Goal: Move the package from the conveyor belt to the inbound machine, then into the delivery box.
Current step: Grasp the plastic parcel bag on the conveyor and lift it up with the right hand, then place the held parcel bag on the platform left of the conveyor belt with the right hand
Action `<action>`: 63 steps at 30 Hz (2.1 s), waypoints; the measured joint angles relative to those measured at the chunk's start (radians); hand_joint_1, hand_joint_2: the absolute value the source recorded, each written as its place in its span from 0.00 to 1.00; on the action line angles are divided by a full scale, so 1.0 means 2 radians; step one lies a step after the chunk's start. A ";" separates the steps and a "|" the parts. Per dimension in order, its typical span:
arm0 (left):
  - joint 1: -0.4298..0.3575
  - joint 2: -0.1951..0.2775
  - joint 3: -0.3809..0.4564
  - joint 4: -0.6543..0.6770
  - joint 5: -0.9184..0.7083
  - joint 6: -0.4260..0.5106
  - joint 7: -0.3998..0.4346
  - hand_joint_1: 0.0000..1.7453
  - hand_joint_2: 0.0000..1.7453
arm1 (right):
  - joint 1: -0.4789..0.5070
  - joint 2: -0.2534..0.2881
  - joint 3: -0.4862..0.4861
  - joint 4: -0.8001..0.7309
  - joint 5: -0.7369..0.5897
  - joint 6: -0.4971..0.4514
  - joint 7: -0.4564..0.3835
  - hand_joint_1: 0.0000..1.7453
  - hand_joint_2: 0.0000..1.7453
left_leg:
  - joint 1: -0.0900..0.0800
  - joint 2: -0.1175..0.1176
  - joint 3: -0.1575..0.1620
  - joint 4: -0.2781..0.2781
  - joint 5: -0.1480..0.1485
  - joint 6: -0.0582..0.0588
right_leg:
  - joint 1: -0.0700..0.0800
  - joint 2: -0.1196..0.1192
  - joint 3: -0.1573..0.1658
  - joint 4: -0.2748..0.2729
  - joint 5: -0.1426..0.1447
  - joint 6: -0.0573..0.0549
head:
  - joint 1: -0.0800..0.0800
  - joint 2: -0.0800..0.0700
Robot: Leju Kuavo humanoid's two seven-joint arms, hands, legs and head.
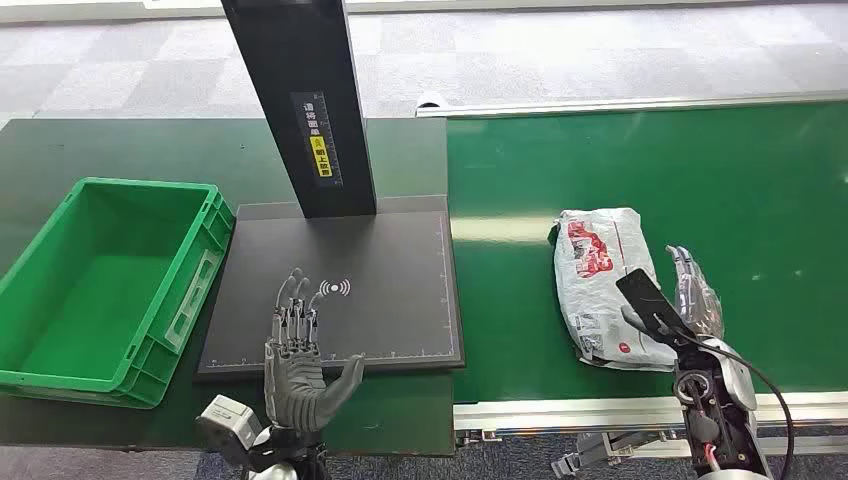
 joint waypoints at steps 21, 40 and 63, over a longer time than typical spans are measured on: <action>-0.043 -0.015 0.001 0.036 0.003 -0.013 0.000 0.00 1.00 | -0.096 0.029 -0.002 0.208 0.038 0.126 0.093 1.00 1.00 | 0.001 0.000 0.002 0.000 0.000 0.000 | 0.001 0.000 0.002 0.000 -0.001 0.000 | 0.000 0.000; -0.008 -0.013 0.032 -0.006 -0.017 0.027 0.000 0.00 1.00 | -0.082 0.066 0.011 0.014 -0.029 -0.059 -0.073 1.00 1.00 | 0.001 -0.001 0.001 0.000 0.000 0.000 | 0.001 -0.001 0.001 0.000 -0.001 0.000 | 0.000 0.000; -0.025 -0.008 0.061 -0.046 -0.039 0.048 0.000 0.00 1.00 | -0.025 0.129 0.142 -0.145 -0.076 0.070 -0.080 1.00 1.00 | 0.002 0.000 0.000 0.000 0.001 -0.001 | 0.002 0.000 0.000 0.000 -0.001 0.000 | 0.000 0.000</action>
